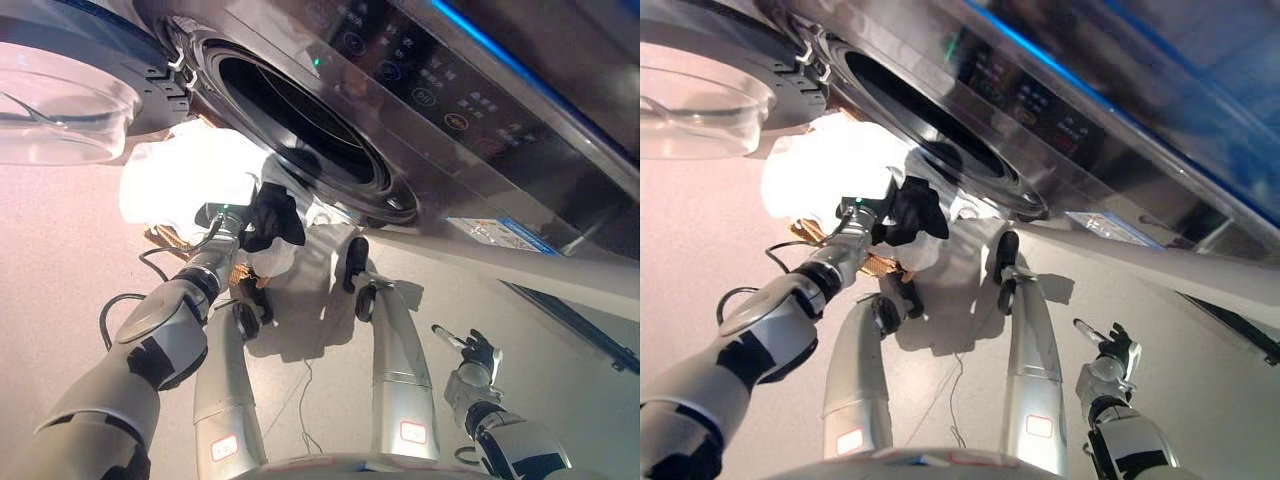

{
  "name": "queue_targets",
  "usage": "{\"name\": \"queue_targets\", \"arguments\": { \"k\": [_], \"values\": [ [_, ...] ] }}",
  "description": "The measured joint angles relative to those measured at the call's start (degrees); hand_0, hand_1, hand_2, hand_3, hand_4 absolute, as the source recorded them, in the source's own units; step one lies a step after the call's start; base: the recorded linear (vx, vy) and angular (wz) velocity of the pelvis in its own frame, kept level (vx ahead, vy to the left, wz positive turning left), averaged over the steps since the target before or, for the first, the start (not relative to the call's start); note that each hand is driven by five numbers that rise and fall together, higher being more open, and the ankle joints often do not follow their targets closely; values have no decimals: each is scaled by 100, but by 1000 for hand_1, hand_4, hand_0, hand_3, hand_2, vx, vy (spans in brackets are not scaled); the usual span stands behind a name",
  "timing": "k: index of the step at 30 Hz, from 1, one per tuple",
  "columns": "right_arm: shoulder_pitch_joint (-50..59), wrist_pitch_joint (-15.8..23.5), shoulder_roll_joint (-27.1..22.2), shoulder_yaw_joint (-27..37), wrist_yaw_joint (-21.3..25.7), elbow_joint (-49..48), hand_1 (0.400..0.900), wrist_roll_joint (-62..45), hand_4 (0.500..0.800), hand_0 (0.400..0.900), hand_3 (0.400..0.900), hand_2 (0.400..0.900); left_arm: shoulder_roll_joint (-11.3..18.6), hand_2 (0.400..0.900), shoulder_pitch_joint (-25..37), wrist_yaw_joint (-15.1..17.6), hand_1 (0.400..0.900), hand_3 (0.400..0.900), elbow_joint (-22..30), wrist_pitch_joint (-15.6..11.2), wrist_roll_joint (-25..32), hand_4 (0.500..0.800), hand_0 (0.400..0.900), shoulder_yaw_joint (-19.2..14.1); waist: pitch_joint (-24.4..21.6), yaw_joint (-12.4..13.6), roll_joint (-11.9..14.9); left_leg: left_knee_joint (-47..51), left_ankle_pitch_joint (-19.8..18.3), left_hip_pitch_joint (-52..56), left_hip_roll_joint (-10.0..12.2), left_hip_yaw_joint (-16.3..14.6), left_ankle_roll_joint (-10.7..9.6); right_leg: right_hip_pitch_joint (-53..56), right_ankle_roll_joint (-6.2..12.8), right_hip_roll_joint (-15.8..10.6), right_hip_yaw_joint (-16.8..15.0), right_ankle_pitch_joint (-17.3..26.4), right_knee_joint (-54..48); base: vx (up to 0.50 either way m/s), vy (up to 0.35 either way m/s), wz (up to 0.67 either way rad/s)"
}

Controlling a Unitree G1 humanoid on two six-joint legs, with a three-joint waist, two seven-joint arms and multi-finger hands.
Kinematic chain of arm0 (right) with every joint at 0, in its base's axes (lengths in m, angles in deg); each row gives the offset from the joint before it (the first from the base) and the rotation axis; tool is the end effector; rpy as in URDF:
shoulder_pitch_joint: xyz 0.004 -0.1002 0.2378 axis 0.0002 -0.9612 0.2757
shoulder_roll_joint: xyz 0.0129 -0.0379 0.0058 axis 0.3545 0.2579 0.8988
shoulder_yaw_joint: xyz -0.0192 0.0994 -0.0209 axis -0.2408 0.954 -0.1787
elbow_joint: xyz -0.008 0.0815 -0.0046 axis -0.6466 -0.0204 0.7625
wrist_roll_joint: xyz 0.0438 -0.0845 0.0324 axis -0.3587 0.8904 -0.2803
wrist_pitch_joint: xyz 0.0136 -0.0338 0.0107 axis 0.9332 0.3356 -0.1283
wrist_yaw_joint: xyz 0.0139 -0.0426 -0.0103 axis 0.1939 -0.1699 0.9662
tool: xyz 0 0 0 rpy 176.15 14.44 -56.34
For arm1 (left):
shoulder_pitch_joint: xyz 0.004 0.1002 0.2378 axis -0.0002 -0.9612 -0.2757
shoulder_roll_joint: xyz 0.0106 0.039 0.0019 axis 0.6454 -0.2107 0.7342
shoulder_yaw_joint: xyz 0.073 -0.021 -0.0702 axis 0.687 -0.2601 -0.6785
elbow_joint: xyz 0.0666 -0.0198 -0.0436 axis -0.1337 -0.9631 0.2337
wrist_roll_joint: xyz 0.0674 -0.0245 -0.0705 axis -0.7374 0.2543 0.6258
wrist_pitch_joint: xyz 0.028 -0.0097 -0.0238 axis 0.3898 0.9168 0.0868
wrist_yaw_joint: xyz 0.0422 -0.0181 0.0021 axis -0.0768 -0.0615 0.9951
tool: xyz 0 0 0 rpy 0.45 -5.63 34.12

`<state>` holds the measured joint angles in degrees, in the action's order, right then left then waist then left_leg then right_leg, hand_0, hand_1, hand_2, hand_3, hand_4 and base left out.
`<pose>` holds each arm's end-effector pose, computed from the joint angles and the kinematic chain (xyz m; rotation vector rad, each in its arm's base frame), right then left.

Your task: Put the clothes in the basket into the washing machine.

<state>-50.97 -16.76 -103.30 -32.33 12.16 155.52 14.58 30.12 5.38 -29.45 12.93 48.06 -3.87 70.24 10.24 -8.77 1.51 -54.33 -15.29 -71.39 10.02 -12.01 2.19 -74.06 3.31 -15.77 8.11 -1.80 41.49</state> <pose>0.1801 -0.2267 -0.0758 -0.0383 0.7573 -0.7747 0.3363 0.1791 0.0666 1.6820 -0.0153 0.0437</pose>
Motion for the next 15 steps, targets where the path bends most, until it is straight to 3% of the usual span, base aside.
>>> {"name": "queue_targets", "arguments": {
  "k": [8,13,15],
  "values": [
    [-171,-39,68,-198,95,6,900,51,800,900,900,900,-333,400,-633,57,400,400,11,-53,1231,500,400,-799,-9,70,-13,1519,542,1406,-175,-12,-259,1411,16,114,366,367,-1284,56,-56,11],
    [-190,-92,55,-194,110,1,900,127,800,900,900,900,-439,400,-890,129,400,400,69,-317,2435,500,400,-1625,-5,131,-7,2341,792,2250,-226,90,-426,2212,-3,233,528,367,-1790,66,-81,9],
    [-184,-145,47,-166,110,0,900,124,800,900,900,900,-530,400,-1018,131,400,400,250,-607,3222,500,400,-2214,3,166,9,2684,974,2537,-289,122,-448,2510,-44,250,622,399,-2045,60,-77,12]
  ]
}}
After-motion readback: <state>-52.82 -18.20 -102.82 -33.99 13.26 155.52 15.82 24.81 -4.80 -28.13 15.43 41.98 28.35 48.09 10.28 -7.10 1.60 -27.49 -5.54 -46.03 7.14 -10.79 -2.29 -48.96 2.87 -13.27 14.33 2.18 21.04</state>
